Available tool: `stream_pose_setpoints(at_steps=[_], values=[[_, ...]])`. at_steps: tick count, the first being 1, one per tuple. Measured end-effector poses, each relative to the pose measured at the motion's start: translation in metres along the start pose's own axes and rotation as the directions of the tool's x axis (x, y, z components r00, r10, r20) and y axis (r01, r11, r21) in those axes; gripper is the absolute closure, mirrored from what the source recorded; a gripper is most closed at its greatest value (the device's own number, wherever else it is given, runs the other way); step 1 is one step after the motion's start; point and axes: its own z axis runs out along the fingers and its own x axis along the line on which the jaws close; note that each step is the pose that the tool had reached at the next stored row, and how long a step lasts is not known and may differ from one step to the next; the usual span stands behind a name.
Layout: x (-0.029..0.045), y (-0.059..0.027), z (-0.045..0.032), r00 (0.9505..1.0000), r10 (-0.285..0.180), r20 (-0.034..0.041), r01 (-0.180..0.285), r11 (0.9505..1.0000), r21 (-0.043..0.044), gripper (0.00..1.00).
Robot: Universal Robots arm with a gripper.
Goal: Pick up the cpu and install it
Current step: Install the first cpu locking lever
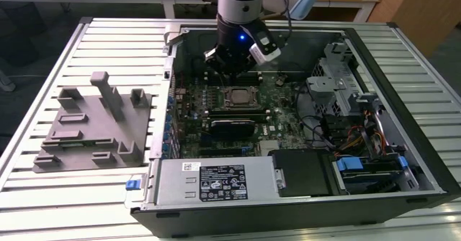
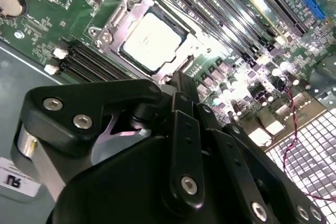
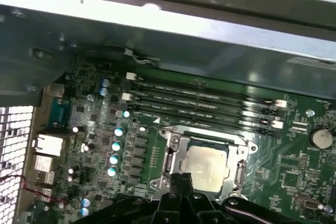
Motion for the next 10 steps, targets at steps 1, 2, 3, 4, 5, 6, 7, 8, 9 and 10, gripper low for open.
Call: stream_pose_setpoints(at_steps=[1,2,3,4,5,6,7,8,9,10], values=[[0.0032,0.0005,0.0000,1.0000,0.000,0.0034,0.000,1.0000,0.0006,0.89],[0.0063,0.0010,0.0001,1.0000,0.001,0.0061,-0.001,1.0000,0.0009,0.89],[0.0086,0.0014,0.0002,1.0000,0.002,0.0077,-0.002,1.0000,0.0012,0.89],[0.0099,0.0018,0.0003,0.9999,0.007,0.0086,-0.007,1.0000,0.0011,0.89],[0.0106,0.0021,0.0004,0.9998,0.016,0.0090,-0.016,0.9999,0.0010,0.89],[0.0110,0.0022,0.0005,0.9996,0.027,0.0094,-0.027,0.9996,0.0010,0.89],[0.0114,0.0023,0.0006,0.9992,0.039,0.0097,-0.039,0.9993,0.0008,0.89],[0.0118,0.0024,0.0007,0.9986,0.051,0.0099,-0.051,0.9987,0.0008,0.89],[0.0123,0.0025,0.0009,0.9980,0.063,0.0103,-0.063,0.9980,0.0006,0.89],[0.0130,0.0028,0.0010,0.9973,0.073,0.0106,-0.073,0.9974,0.0004,0.89]])
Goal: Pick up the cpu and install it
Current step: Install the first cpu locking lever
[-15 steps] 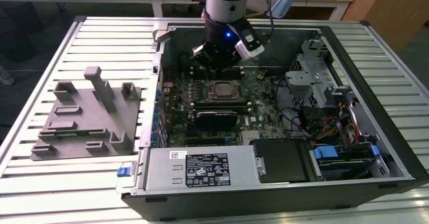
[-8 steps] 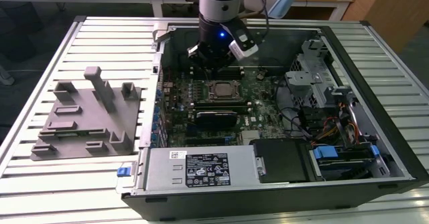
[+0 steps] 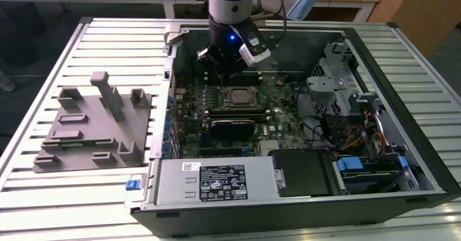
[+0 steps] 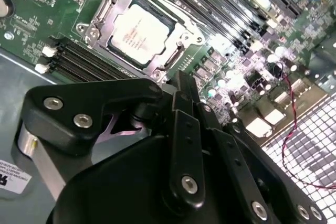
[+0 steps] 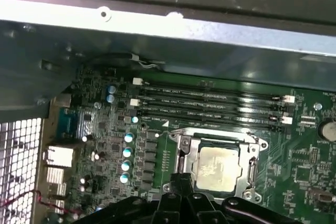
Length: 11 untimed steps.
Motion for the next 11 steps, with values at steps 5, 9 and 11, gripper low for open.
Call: stream_pose_setpoints(at_steps=[5,9,11], values=[[0.0127,0.0016,0.0001,0.9998,0.019,0.0020,-0.019,0.9998,0.0000,0.89],[0.0209,0.0039,0.0002,0.9998,0.019,0.0030,-0.019,0.9998,0.0002,0.89],[0.0222,0.0060,0.0002,0.9998,0.019,0.0031,-0.019,0.9998,0.0001,0.89]])
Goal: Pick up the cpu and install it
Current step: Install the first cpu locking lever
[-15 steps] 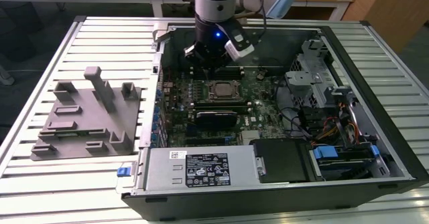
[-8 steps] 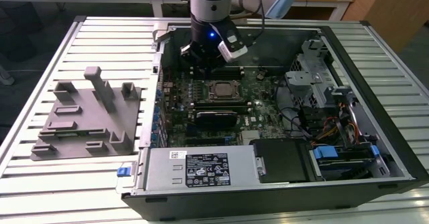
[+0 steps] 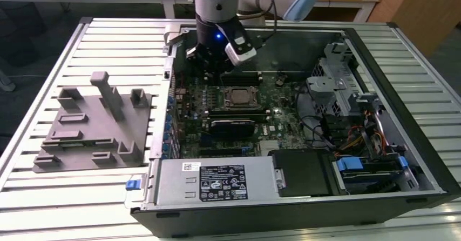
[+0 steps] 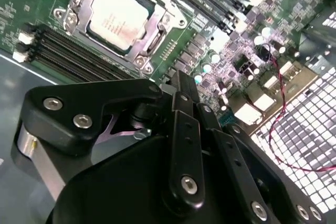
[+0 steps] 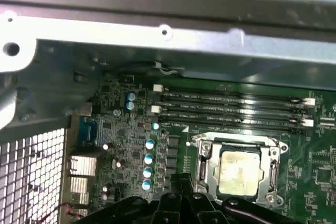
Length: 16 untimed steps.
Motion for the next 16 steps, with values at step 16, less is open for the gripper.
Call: stream_pose_setpoints(at_steps=[16], values=[[0.0062,0.0225,-0.0015,1.0000,0.000,0.0053,0.000,1.0000,0.0003,0.89]])
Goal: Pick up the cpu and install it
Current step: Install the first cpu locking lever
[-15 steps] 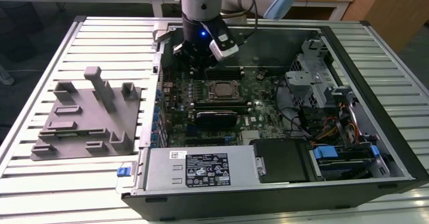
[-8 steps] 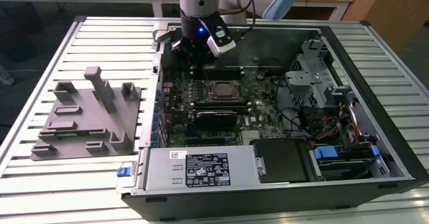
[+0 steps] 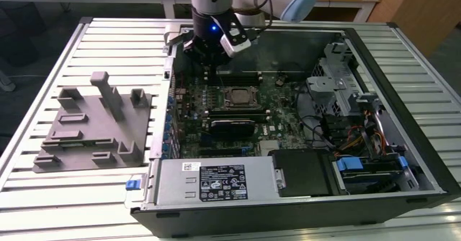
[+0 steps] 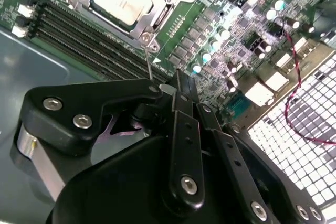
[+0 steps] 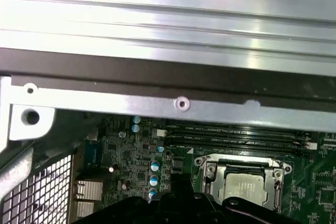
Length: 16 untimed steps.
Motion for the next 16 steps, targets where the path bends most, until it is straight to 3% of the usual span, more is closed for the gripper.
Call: stream_pose_setpoints(at_steps=[6,16], values=[[0.0003,0.0056,-0.0013,1.0000,0.000,0.0026,0.000,1.0000,0.0002,0.89],[-0.0015,0.0062,-0.0019,1.0000,0.000,0.0029,0.000,1.0000,-0.0001,0.89]])
